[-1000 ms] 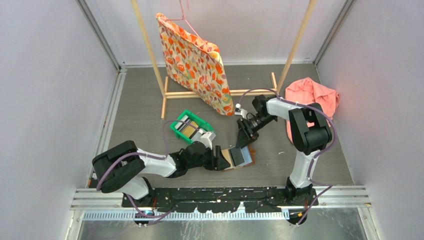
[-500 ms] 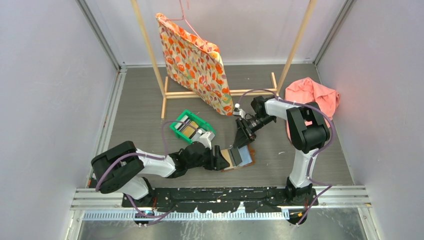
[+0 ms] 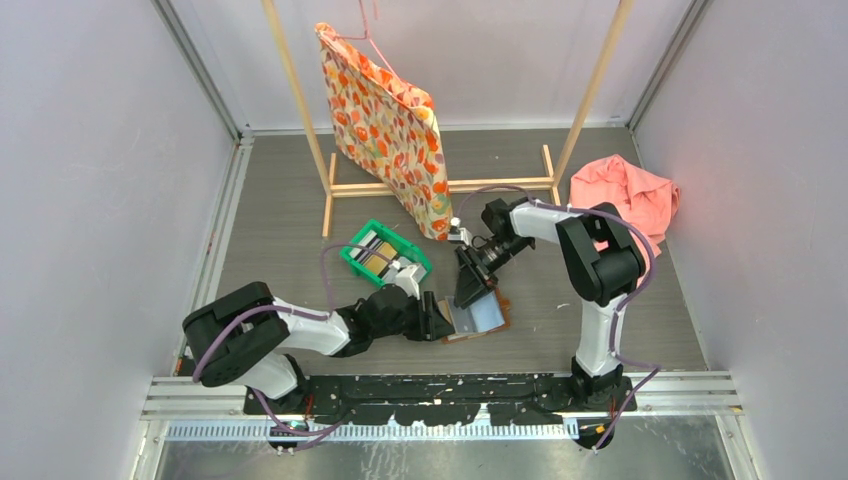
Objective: Put the credit cards into the card holder
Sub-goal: Insert the credit card into the card holder.
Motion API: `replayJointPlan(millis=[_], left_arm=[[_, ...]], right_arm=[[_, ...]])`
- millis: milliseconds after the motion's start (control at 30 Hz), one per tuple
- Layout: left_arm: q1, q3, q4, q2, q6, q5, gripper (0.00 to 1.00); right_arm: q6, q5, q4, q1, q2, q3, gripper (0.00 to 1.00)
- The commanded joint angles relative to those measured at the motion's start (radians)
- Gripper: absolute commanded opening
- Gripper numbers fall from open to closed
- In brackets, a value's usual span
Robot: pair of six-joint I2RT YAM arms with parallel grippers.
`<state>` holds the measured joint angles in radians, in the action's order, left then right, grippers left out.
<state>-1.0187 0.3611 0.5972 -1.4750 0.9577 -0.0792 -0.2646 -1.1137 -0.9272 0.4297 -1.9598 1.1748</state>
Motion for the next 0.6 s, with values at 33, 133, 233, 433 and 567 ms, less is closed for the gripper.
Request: replayJointPlan(millis=[33,133,233,433,567], left_arm=[[0.009,-0.023,0.045,0.028,-0.001,0.015,0.45],[0.011,-0.022,-0.016,0.078,-0.005,0.015,0.45],[0.011,-0.017,-0.125,0.159,-0.016,0.017,0.46],[0.011,0.021,-0.433,0.423,-0.078,0.053,0.48],[0.03,0.083,-0.646,0.603,-0.169,0.129,0.55]], right_arm=[[0.005,-0.016,-0.002,0.012,-0.021,0.042,0.47],[-0.02,0.008,-0.019,0.012,-0.013,0.051,0.47],[-0.048,0.04,-0.033,0.012,0.005,0.059,0.46],[-0.141,0.148,-0.076,0.011,0.074,0.084,0.41],[-0.224,0.248,-0.095,0.008,0.187,0.083,0.4]])
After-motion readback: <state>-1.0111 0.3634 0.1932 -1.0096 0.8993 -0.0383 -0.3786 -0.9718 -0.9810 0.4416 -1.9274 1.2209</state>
